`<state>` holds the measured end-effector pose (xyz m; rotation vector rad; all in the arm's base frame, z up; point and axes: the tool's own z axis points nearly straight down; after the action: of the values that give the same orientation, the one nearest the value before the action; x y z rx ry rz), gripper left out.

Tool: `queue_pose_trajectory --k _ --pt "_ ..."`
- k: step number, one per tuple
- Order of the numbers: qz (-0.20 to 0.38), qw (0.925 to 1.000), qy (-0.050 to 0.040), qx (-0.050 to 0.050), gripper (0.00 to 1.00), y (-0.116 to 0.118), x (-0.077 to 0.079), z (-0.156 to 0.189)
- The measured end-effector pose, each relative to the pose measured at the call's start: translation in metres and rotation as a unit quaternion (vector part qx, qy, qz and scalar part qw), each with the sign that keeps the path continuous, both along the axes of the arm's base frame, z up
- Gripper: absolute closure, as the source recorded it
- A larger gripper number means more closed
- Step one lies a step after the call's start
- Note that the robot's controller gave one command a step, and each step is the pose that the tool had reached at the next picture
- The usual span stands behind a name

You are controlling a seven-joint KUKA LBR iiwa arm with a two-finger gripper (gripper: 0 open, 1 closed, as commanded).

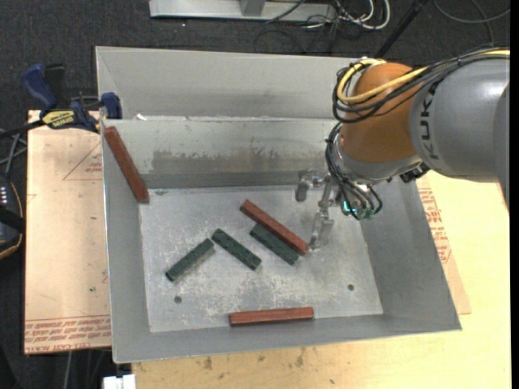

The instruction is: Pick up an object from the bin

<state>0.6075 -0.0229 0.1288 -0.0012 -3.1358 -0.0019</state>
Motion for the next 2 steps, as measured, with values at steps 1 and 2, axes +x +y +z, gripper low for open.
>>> queue_pose_trajectory --k 1,2 --pt "0.0 1.0 -0.0035 0.0 0.0 0.0 0.002 0.005" --pt "-0.032 0.9995 -0.0022 0.001 1.0 0.047 -0.063 -0.057"
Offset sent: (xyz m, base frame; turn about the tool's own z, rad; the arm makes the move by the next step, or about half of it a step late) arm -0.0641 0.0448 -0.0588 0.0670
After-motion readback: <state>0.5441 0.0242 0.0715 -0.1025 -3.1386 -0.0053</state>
